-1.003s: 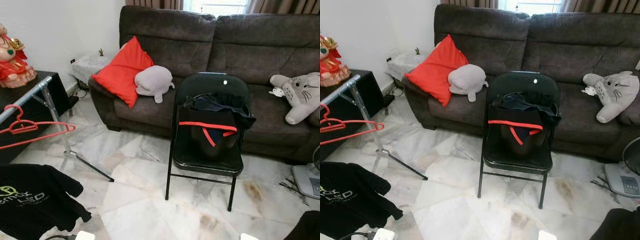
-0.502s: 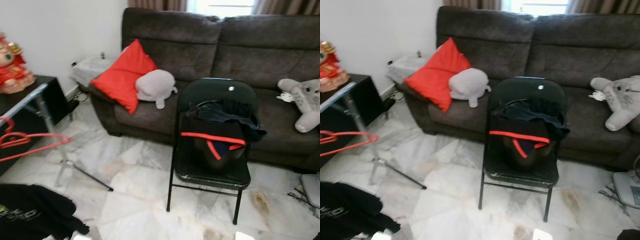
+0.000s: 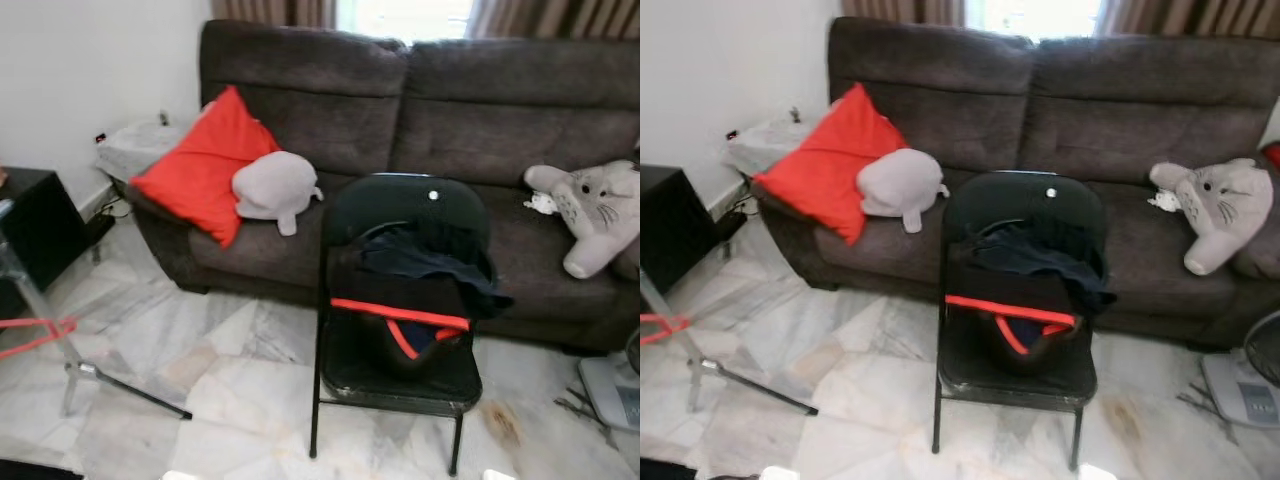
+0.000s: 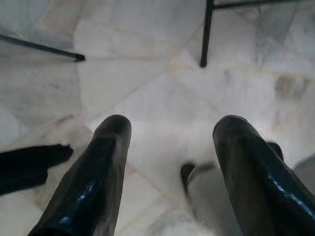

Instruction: Hang hanger

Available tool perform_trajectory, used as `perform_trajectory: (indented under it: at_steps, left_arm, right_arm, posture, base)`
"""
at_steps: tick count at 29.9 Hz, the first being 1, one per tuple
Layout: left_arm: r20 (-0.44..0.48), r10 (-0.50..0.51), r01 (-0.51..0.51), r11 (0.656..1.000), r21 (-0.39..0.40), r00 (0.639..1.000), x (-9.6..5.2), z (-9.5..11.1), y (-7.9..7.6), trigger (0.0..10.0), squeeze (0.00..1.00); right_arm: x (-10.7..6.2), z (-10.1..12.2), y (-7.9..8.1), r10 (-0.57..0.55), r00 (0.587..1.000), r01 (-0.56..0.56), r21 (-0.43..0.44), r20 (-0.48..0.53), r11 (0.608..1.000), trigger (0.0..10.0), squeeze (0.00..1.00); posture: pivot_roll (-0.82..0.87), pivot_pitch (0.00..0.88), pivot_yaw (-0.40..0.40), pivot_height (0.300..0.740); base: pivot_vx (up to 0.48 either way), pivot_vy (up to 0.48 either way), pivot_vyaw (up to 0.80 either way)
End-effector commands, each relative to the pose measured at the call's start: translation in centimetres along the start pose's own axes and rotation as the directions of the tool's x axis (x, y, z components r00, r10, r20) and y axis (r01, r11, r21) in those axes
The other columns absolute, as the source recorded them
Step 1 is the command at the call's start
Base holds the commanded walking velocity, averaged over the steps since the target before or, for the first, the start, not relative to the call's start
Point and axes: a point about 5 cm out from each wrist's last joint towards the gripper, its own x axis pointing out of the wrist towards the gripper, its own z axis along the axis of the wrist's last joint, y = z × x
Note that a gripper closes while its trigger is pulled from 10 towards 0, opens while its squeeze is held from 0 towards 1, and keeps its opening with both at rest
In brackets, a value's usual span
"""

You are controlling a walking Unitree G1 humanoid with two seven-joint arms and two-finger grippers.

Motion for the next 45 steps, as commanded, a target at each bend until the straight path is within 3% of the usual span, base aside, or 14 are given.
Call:
perform_trajectory:
  at_steps: [1, 11, 15, 19, 21, 24, 25, 30, 33, 34, 38, 40, 41, 45]
  left_arm:
    - [-0.038, 0.027, -0.027, 1.0, 0.01, 0.999, -0.5, -0.9, 1.0, 10.0, 0.0]
    - [-0.045, 0.046, -0.047, 0.999, -0.01, 0.998, -0.3, -0.9, 0.7, 10.0, 0.0]
    - [-0.067, 0.052, -0.053, 0.999, -0.011, 0.996, -0.6, -1.5, 0.8, 10.0, 0.0]
    - [-0.092, 0.053, -0.053, 0.999, -0.001, 0.994, -0.9, -2.2, 1.0, 10.0, 0.0]
    - [-0.092, 0.054, -0.054, 0.999, -0.001, 0.994, -0.9, -2.2, 1.0, 10.0, 0.0]
    - [-0.092, 0.054, -0.054, 0.999, 0.002, 0.994, -0.9, -2.2, 1.1, 10.0, 0.0]
    - [-0.091, 0.056, -0.057, 0.998, -0.002, 0.994, -0.9, -2.2, 1.1, 10.0, 0.0]
    - [-0.097, 0.056, -0.056, 0.998, 0.004, 0.994, -0.9, -2.1, 1.3, 10.0, 0.0]
    - [-0.106, 0.059, -0.059, 0.998, 0.007, 0.993, -0.9, -2.2, 1.4, 10.0, 0.0]
    - [-0.11, 0.059, -0.058, 0.998, 0.01, 0.992, -0.9, -2.2, 1.4, 10.0, 0.0]
    - [-0.125, 0.057, -0.055, 0.998, 0.017, 0.991, -1.0, -2.4, 1.5, 10.0, 0.0]
    - [-0.127, 0.056, -0.054, 0.998, 0.018, 0.99, -1.0, -2.4, 1.5, 10.0, 0.0]
    - [-0.129, 0.056, -0.054, 0.998, 0.018, 0.99, -1.0, -2.5, 1.5, 10.0, 0.0]
    - [-0.138, 0.056, -0.054, 0.998, 0.014, 0.989, -1.1, -2.7, 1.4, 10.0, 0.0]
  right_arm:
    - [0.0, -0.1, 1.2, 0.028, 1.0, -0.028, 0.007, 0.0, 1.0, 10.0, 0.0]
    - [0.2, 1.0, 0.9, -0.006, 0.998, 0.006, 0.009, 0.058, 1.0, 10.0, 0.0]
    - [0.4, 3.4, 0.6, -0.107, 0.976, 0.084, 0.122, 0.191, 0.989, 10.0, 0.0]
    - [-0.1, 6.6, 1.6, -0.096, 0.92, 0.036, 0.162, 0.379, 0.986, 10.0, 0.0]
    - [-0.3, 7.1, 1.7, -0.088, 0.906, 0.026, 0.153, 0.415, 0.988, 10.0, 0.0]
    - [-1.7, 8.6, 2.0, -0.069, 0.845, -0.007, 0.141, 0.531, 0.99, 10.0, 0.0]
    - [-2.9, 9.2, 2.0, -0.045, 0.807, -0.024, 0.109, 0.588, 0.994, 10.0, 0.0]
    - [-5.2, 10.0, 2.4, 0.02, 0.753, -0.064, 0.042, 0.658, 0.997, 10.0, 0.0]
    - [-6.4, 11.1, 2.2, 0.006, 0.73, -0.065, 0.061, 0.683, 0.996, 10.0, 0.0]
    - [-6.6, 11.5, 1.8, -0.021, 0.726, -0.067, 0.101, 0.687, 0.993, 10.0, 1.0]
    - [-6.5, 14.5, 0.4, -0.139, 0.72, -0.046, 0.247, 0.68, 0.968, 10.0, 0.99]
    - [-6.4, 15.1, 0.3, -0.154, 0.726, -0.039, 0.264, 0.671, 0.964, 10.0, 0.99]
    - [-6.4, 15.7, 0.3, -0.154, 0.727, -0.048, 0.273, 0.669, 0.961, 10.0, 0.0]
    - [-6.8, 17.6, 1.0, -0.116, 0.711, -0.082, 0.246, 0.694, 0.966, 10.0, 0.0]
  posture:
    - [0.01, 0.0, 0.007, 0.74]
    - [0.01, 0.0, -0.01, 0.74]
    - [-0.02, 0.0, -0.013, 0.74]
    - [-0.03, 0.004, -0.015, 0.74]
    - [-0.03, 0.004, -0.015, 0.74]
    - [-0.04, 0.019, -0.014, 0.74]
    - [-0.04, 0.028, -0.014, 0.74]
    - [-0.05, 0.046, -0.008, 0.74]
    - [-0.06, 0.062, -0.004, 0.74]
    - [-0.06, 0.063, -0.003, 0.74]
    - [-0.05, 0.07, 0.001, 0.74]
    - [-0.05, 0.071, 0.001, 0.74]
    - [-0.05, 0.07, 0.002, 0.74]
    - [-0.05, 0.071, 0.001, 0.74]
  base:
    - [0.0, 0.0, 0.0]
    - [0.0, 0.0, 0.0]
    - [0.0, 0.0, 0.0]
    - [0.0, 0.0, 0.0]
    - [0.0, 0.0, 0.0]
    - [0.0, 0.0, 0.0]
    - [0.0, 0.0, 0.0]
    - [0.0, 0.0, 0.0]
    - [0.0, 0.0, 0.0]
    - [0.0, 0.0, 0.0]
    - [0.0, 0.0, 0.0]
    - [0.0, 0.0, 0.0]
    - [0.0, 0.0, 0.0]
    - [0.0, 0.0, 0.0]
